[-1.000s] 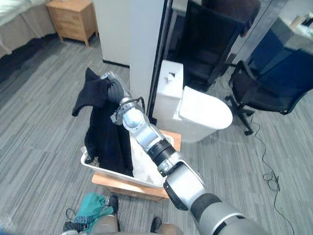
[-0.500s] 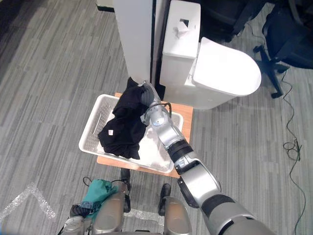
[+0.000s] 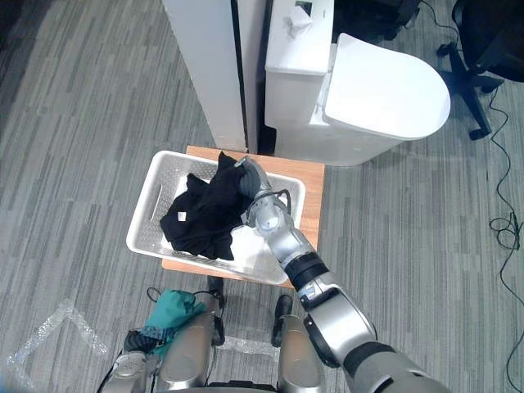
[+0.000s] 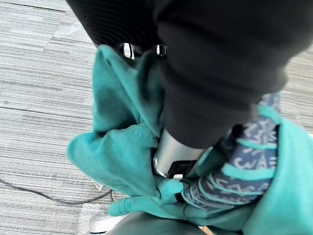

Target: Tidy the bed and pick cloth on bed and put in laundry

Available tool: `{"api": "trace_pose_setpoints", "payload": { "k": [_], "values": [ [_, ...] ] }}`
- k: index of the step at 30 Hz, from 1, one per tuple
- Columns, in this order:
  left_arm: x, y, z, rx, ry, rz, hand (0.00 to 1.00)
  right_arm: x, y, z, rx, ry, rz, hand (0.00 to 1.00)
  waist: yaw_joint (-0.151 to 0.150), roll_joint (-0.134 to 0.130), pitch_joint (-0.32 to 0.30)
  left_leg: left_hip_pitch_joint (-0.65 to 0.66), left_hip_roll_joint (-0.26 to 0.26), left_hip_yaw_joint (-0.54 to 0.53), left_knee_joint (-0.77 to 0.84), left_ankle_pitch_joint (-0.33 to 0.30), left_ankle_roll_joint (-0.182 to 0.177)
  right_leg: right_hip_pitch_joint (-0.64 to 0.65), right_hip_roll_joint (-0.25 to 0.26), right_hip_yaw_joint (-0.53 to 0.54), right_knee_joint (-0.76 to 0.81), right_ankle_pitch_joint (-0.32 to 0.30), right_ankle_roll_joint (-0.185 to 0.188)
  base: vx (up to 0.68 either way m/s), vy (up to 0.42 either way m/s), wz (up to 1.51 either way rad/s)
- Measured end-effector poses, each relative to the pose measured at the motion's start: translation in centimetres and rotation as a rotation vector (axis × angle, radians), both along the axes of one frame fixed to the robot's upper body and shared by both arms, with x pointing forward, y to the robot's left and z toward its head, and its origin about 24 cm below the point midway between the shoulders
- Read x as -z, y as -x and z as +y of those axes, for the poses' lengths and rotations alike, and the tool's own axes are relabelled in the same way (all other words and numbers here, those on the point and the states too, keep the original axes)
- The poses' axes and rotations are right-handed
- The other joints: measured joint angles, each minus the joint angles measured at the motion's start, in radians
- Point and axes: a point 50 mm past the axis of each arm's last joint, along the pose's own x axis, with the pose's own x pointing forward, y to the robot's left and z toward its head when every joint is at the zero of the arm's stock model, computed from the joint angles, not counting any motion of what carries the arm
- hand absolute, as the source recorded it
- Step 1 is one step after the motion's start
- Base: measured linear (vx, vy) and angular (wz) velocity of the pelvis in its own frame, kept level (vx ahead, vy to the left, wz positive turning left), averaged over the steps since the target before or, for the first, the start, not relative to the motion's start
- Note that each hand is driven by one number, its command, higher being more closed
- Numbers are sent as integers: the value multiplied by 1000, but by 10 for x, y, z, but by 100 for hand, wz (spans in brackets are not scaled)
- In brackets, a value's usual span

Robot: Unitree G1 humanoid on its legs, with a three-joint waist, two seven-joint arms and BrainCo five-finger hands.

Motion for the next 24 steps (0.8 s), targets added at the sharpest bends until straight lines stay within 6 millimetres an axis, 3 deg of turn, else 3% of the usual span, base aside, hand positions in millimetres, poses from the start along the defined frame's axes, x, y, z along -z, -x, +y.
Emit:
{"api": "trace_pose_setpoints", "payload": {
  "k": [1, 2, 7, 13, 15, 17, 19, 23, 24],
  "values": [
    [0, 0, 0, 0, 1, 0, 100, 1, 3, 1, -7, -6, -1, 100, 1, 0, 0, 2, 0, 4, 0, 0, 0, 0, 0, 4, 1, 0, 0, -8, 4, -8],
    [0, 0, -1, 0, 2, 3, 100, 4, 6, 3, -19, -3, 3, 0, 0, 0, 0, 4, 0, 7, 0, 0, 0, 1, 0, 6, 1, 0, 0, -13, 6, -8],
    [1, 0, -1, 22, -13, 14, 100, 25, 17, 5, -45, 18, 59, 0, -6, -1, -1, 29, 1, 12, -3, -2, -3, 23, 0, 9, -1, 1, 1, -6, 2, -2],
    [1, 1, -1, 21, -13, 18, 100, 35, 11, -12, 17, 11, 108, 0, -6, -3, -2, 44, 0, 13, -3, -3, -3, 54, 0, 5, -38, 14, 15, -11, 10, 1],
    [2, 1, -5, 20, -1, 20, 100, 52, 21, -7, 4, 10, 155, 0, -4, -4, -2, 50, 0, 13, -2, -3, -2, 76, 3, 3, -70, 30, 17, 34, 31, 2],
    [3, 4, -1, 16, -9, 33, 100, 83, 44, 14, -53, 41, 248, 0, -3, -7, -4, 73, -3, 13, -3, -14, -3, 122, 3, -7, -103, 38, 23, 61, 24, 7],
    [3, 3, -2, 17, -9, 34, 100, 92, 50, 28, -78, 31, 295, 0, 0, -7, -4, 79, -4, 14, -3, -16, -5, 133, 2, -8, -117, 43, 25, 29, 16, 3],
    [3, 4, 0, 17, -14, 37, 100, 85, 44, 35, -70, 27, 284, 0, 3, -16, -10, 89, -6, 14, -3, -16, -5, 155, 1, -19, -133, 50, 28, 9, 9, 7],
    [3, 5, 1, 15, -16, 41, 100, 65, 31, 29, -50, 20, 220, 0, 0, -22, -13, 89, -5, 14, -3, -17, -5, 155, 3, -18, -136, 54, 26, -26, 8, -3]
  ]
}}
